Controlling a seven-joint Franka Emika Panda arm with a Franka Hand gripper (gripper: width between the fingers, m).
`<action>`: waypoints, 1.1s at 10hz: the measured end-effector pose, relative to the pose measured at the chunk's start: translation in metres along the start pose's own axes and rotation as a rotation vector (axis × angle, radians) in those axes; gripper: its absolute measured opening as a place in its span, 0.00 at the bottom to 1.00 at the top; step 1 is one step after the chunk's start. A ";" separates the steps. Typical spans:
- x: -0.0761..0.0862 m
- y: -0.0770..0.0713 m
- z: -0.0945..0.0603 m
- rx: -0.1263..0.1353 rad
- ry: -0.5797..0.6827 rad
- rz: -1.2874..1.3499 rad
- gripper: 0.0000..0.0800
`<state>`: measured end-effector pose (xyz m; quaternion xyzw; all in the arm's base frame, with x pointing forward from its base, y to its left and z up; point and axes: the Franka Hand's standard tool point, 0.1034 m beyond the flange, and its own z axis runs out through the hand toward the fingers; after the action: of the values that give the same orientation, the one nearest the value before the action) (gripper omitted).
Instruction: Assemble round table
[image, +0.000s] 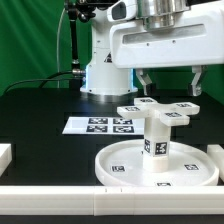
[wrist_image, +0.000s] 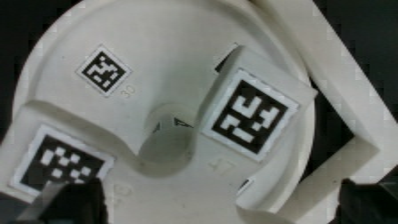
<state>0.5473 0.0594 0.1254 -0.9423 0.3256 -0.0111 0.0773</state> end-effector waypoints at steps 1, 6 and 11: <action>-0.001 0.000 0.000 -0.019 -0.004 -0.113 0.81; 0.002 0.000 0.000 -0.051 -0.015 -0.532 0.81; 0.012 0.001 -0.002 -0.092 -0.030 -1.080 0.81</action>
Offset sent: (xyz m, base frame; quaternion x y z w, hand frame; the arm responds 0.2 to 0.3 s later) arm 0.0000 0.0000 0.0000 0.0000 0.0000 -0.1938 0.9810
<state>0.5560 0.0512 0.1264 -0.9780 -0.2061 -0.0217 0.0238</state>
